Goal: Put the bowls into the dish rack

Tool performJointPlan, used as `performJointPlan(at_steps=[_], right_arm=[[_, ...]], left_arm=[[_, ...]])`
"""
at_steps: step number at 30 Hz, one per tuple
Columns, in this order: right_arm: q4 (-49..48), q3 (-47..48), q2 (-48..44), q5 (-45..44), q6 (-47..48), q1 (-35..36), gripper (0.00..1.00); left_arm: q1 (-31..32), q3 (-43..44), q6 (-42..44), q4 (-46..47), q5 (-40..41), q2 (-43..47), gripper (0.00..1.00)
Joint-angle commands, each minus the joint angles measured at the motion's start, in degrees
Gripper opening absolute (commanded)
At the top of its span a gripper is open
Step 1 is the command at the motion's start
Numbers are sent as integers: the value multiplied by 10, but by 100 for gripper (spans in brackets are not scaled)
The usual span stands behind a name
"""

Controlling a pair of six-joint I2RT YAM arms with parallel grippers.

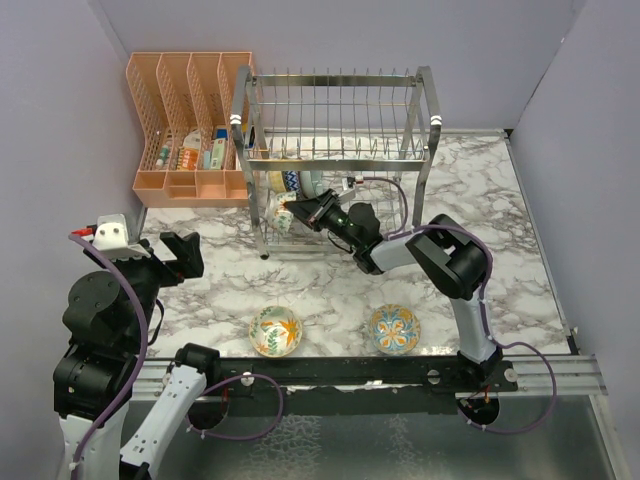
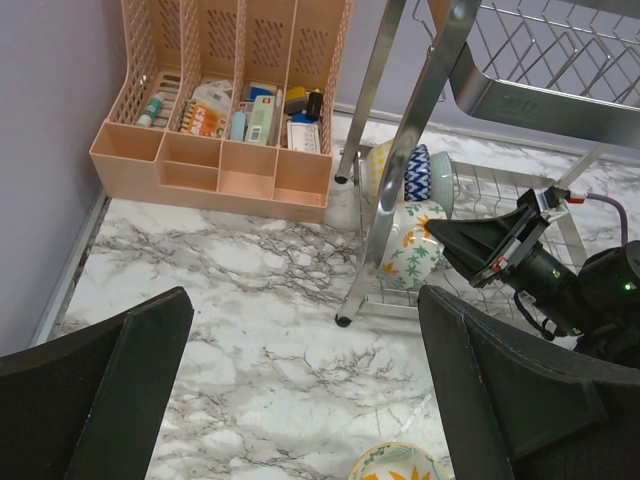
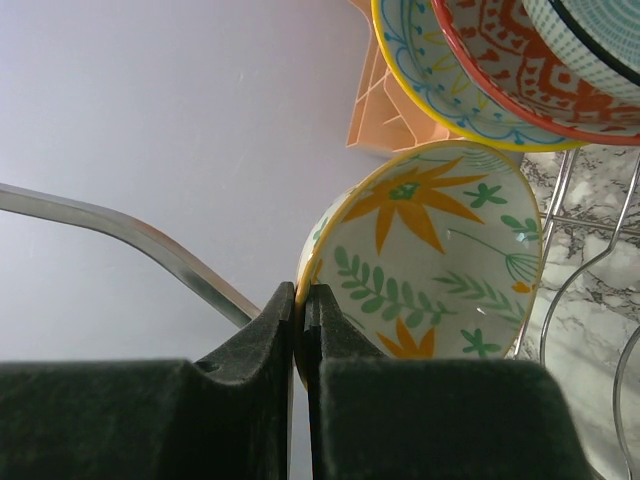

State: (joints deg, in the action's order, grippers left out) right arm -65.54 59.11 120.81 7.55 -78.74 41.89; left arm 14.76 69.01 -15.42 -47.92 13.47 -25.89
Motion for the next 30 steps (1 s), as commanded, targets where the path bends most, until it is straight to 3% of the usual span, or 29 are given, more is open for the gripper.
performJointPlan(at_steps=[1,18,27,30], right_arm=[[4,39,1,-1,35,-4,1],[31,27,0,5,52,-4,1],[105,35,-32,-1,115,-4,1],[124,39,-37,-1,132,-4,6]], left_arm=[[3,7,7,-1,15,1,99],[8,9,7,-4,20,4,99],[7,12,5,-2,18,3,99],[7,13,5,-2,18,3,99]])
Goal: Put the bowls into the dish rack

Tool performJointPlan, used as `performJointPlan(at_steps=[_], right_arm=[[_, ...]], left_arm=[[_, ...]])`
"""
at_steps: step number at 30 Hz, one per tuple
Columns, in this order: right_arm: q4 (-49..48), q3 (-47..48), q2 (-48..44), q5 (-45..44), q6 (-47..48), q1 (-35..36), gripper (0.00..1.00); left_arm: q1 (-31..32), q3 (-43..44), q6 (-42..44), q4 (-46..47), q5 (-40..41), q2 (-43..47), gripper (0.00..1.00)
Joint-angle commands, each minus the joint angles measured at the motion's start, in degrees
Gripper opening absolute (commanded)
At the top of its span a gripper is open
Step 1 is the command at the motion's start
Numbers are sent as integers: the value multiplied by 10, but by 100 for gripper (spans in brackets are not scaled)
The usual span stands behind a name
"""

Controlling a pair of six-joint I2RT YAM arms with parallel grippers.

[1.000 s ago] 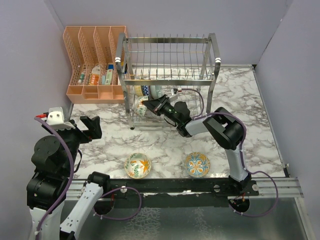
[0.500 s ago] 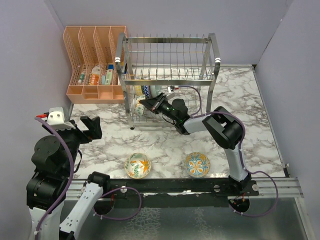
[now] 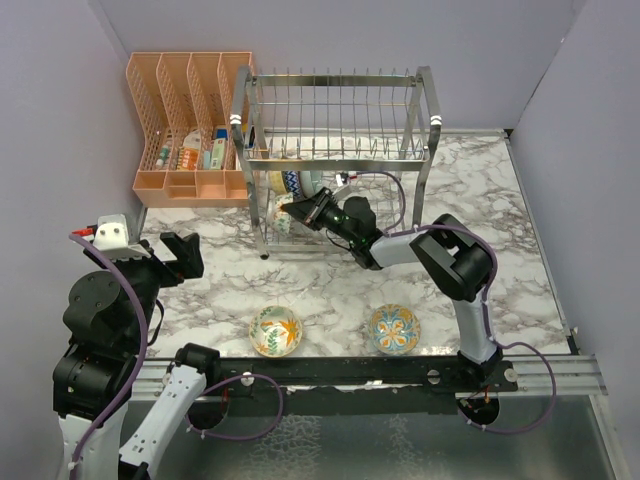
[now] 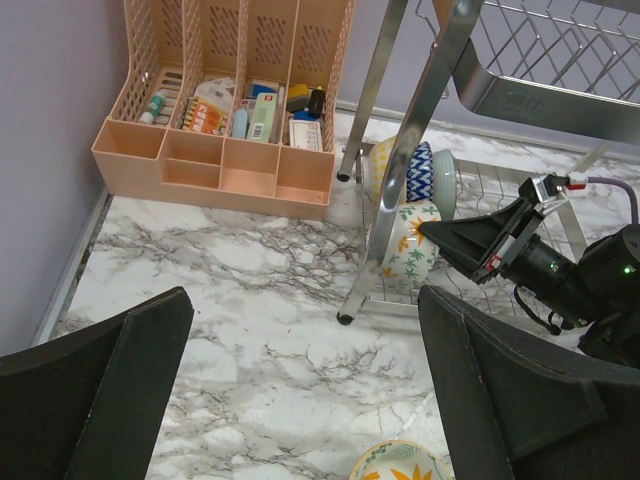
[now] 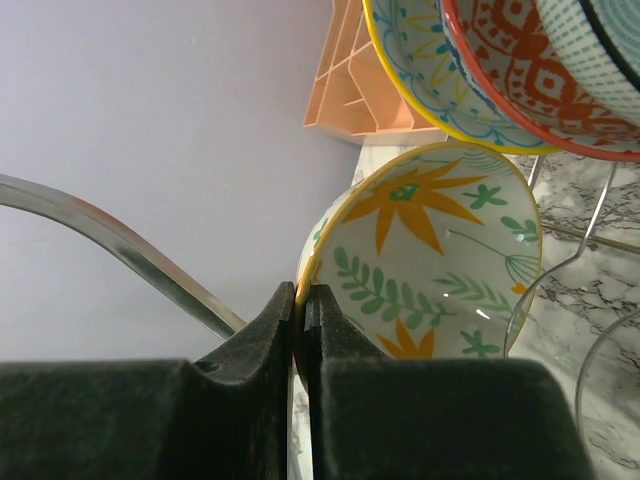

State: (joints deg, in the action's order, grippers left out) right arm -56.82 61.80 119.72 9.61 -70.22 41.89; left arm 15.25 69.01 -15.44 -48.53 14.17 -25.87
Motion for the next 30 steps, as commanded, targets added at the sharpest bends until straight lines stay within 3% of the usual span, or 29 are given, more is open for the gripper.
performJointPlan(at_steps=[1,9,21,30], right_arm=[[38,13,-26,-18,48,-5,9],[17,36,-5,40,52,-4,34],[-28,18,-46,100,48,-3,38],[-65,-88,-109,128,23,8,38]], left_arm=[[3,13,5,5,11,2,99],[4,14,5,4,11,2,99],[4,15,2,3,16,2,99],[4,13,-9,8,15,0,99]])
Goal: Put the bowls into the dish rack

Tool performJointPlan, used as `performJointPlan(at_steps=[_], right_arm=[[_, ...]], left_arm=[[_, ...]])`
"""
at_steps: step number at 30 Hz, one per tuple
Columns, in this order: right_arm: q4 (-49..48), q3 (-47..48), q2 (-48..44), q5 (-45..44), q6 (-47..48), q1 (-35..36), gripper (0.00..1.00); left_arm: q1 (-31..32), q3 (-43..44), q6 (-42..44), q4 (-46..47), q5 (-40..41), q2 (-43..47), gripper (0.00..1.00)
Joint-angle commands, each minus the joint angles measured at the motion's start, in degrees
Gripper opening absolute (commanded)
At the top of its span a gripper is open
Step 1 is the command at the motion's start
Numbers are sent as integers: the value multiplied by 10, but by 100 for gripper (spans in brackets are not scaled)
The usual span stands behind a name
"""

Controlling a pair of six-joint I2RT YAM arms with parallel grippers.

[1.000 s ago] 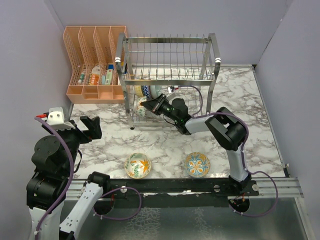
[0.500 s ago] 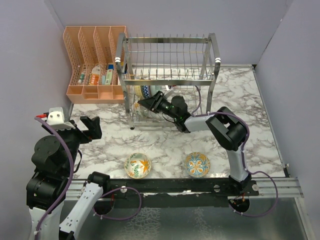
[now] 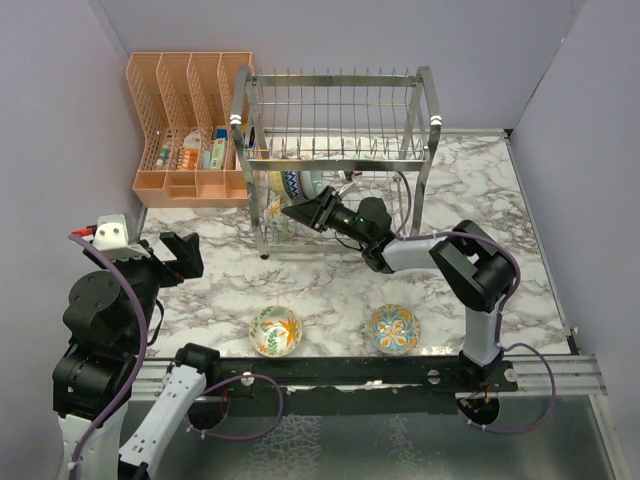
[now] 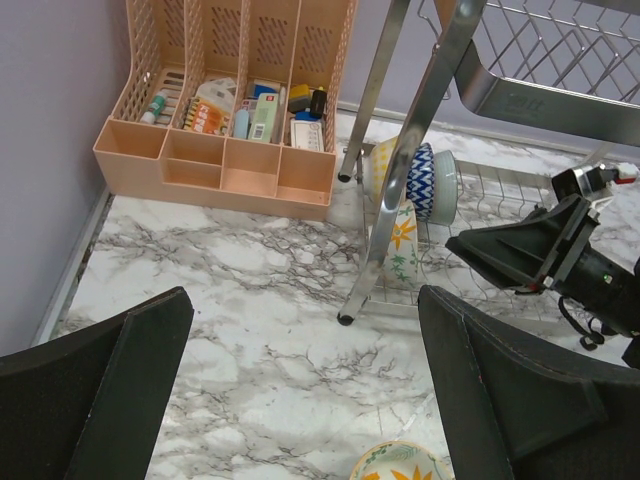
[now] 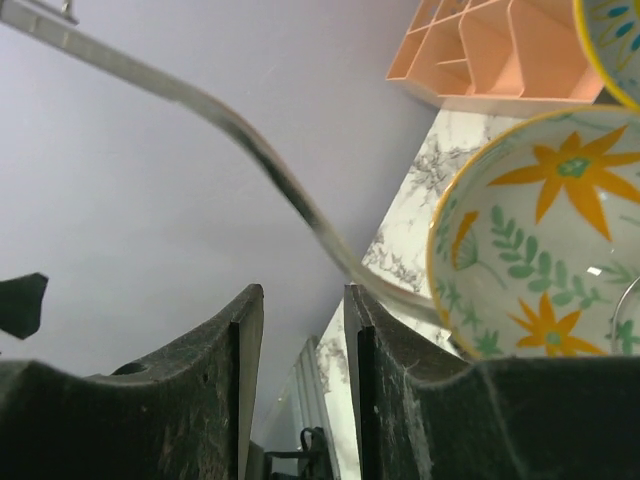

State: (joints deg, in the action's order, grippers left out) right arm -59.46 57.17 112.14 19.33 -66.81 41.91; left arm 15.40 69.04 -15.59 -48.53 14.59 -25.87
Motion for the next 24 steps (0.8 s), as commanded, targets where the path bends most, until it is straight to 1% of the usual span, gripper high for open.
performJointPlan(at_steps=[1,5,8,10,13,15,18,20,24], right_arm=[[-41,-55,-40,35,-11,11,38],[-22,-100,-80,49,6,36,38],[10,-138,-119,47,36,70,38],[48,-167,-152,33,65,98,38],[143,-194,-199,1,107,142,40],[166,-212,-225,-16,131,178,41],[290,-195,-256,-79,204,243,41],[354,-176,-265,-135,249,287,42],[486,-106,-239,-194,311,342,42]], left_arm=[[2,12,-9,8,10,0,99],[2,15,-21,5,5,-3,99],[2,16,-26,4,4,-1,99],[2,21,-27,1,5,-1,99],[2,26,-27,-5,7,-1,99],[2,27,-27,-7,5,2,99],[3,24,-31,-10,3,4,99],[2,23,-32,-12,1,6,99],[3,24,-33,-19,3,6,99]])
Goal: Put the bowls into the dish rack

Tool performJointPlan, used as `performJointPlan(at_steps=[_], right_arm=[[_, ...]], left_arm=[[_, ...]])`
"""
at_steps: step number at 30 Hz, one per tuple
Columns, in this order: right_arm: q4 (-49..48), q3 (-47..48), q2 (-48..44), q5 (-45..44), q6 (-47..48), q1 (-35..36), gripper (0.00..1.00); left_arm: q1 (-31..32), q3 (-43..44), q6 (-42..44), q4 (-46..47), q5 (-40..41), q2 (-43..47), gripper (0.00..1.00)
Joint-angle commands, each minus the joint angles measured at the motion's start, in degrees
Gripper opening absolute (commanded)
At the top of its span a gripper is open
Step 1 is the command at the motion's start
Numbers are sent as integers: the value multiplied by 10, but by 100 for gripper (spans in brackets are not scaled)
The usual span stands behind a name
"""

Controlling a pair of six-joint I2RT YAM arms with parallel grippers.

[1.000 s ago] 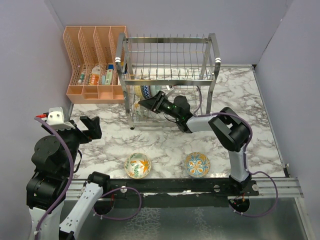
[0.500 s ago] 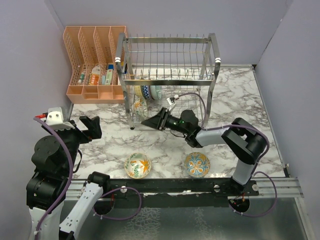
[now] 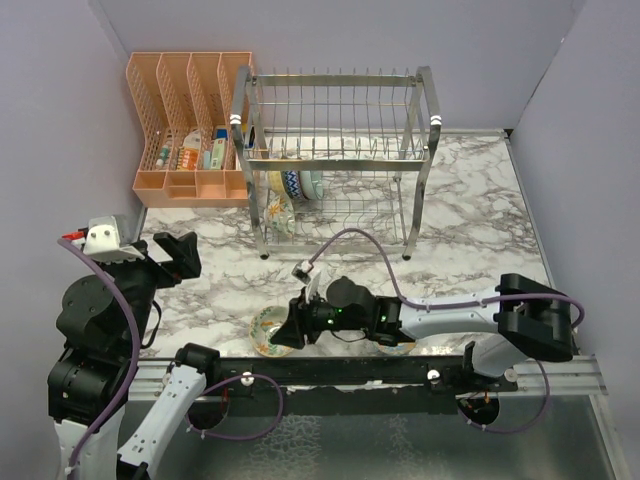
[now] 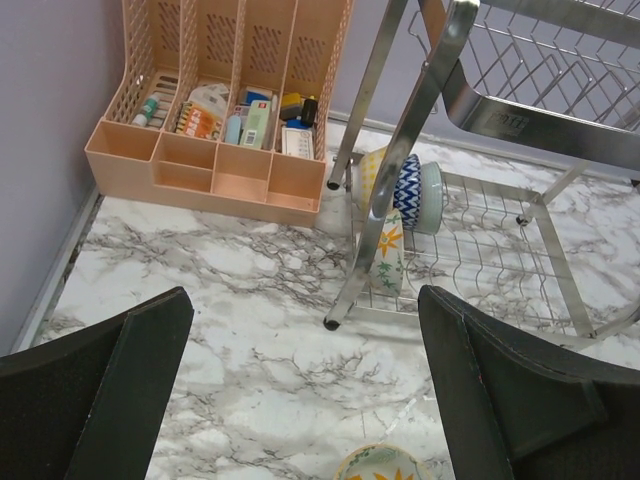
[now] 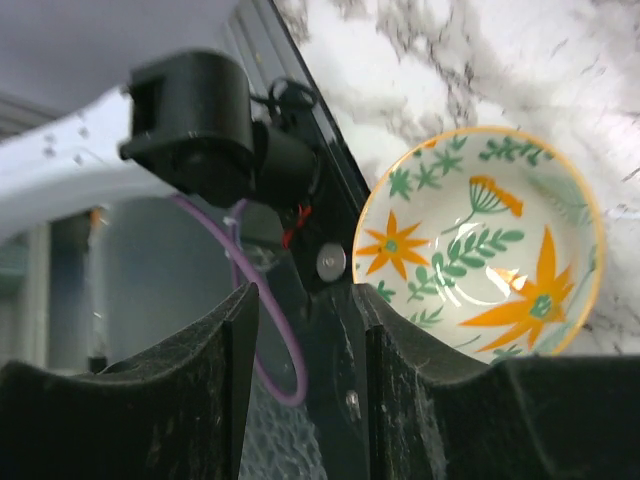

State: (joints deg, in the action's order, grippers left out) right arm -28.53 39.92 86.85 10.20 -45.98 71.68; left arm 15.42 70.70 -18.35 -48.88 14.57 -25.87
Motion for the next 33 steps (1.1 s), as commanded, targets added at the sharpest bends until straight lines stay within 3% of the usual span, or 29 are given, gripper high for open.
performJointPlan(at_steps=[1,10,23,25,29,33], right_arm=[[207,85,29,-111,112,53,42],[368,247,160,-202,147,117,46],[425,329,247,-233,173,136,46],[434,336,257,-247,173,138,41],[437,331,252,-264,181,141,3],[417,305,220,-271,184,142,1]], left_arm=[[2,10,-5,-18,4,5,99],[3,21,-7,-30,5,12,99],[3,24,-4,-46,12,27,99],[4,26,-4,-50,15,29,99],[4,31,-2,-54,19,29,99],[5,31,-5,-54,20,33,99]])
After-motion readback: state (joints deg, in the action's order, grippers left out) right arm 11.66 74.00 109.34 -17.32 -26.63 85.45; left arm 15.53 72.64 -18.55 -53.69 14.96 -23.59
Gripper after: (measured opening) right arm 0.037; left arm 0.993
